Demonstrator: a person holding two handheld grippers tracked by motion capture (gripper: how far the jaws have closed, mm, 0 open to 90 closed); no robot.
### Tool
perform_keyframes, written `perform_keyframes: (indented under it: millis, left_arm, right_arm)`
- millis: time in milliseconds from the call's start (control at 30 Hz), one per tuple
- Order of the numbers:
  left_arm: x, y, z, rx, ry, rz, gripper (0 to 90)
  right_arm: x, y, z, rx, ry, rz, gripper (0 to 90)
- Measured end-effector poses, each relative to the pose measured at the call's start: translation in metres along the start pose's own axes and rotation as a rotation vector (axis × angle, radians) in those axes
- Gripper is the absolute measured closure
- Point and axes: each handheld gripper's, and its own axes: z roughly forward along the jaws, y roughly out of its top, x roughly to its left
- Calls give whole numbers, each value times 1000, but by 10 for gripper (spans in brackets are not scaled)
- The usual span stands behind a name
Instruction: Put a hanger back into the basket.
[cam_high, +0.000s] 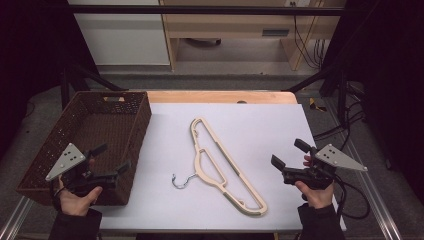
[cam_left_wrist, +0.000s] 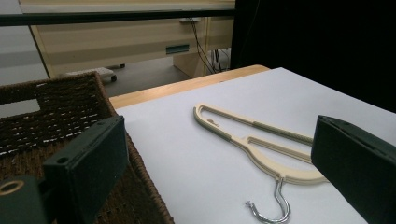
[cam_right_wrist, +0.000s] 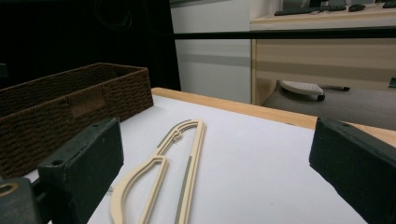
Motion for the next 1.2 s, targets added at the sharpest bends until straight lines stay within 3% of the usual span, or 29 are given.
perform_keyframes:
  millis: [300, 633, 833, 1033, 1200]
  left_arm:
    - [-6, -1, 9, 15, -1, 4, 48]
    - [-28, 1, 31, 70, -48, 38, 65]
    - [-49, -3, 58, 142, -95, 74, 69]
    - [-57, -12, 75, 190, -119, 79, 85]
    - [-68, -22, 94, 267, -158, 102, 110]
  right_arm:
    - [2, 0, 2, 9, 4, -2, 38]
    - [9, 1, 7, 33, 26, -31, 43]
    - [14, 0, 11, 42, 42, -32, 44]
    - [16, -2, 15, 56, 45, -31, 45]
    - [19, -5, 19, 71, 54, -41, 45]
